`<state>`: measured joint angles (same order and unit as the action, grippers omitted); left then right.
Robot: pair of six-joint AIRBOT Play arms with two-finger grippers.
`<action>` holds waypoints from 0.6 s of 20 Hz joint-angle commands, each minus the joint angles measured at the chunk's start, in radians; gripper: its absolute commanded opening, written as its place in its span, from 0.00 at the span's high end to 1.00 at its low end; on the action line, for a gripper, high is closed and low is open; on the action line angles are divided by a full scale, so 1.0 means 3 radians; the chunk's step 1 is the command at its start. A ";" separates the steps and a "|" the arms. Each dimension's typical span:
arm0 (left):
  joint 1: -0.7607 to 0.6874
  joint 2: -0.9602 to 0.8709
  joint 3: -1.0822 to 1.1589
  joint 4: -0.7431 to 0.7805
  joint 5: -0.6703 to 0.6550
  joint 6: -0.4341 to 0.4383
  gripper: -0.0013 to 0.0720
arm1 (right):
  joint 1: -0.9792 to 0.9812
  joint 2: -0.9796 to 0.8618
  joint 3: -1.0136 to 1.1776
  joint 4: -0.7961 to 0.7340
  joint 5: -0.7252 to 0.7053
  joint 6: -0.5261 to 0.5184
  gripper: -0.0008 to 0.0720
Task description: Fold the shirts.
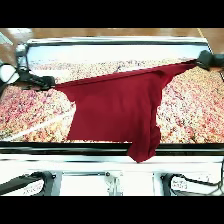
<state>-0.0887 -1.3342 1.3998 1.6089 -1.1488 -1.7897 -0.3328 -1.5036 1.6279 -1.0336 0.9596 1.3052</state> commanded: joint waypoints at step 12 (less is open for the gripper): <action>0.0230 -0.1052 0.0312 -0.0852 -0.0315 0.0381 0.28 | 0.0772 -0.0779 -0.0014 0.0426 -0.0413 0.0242 0.03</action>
<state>-0.0387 -1.6371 1.4532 1.4235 -1.1248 -1.7638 -0.0967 -1.7786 1.6238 -0.9398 0.7452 1.3682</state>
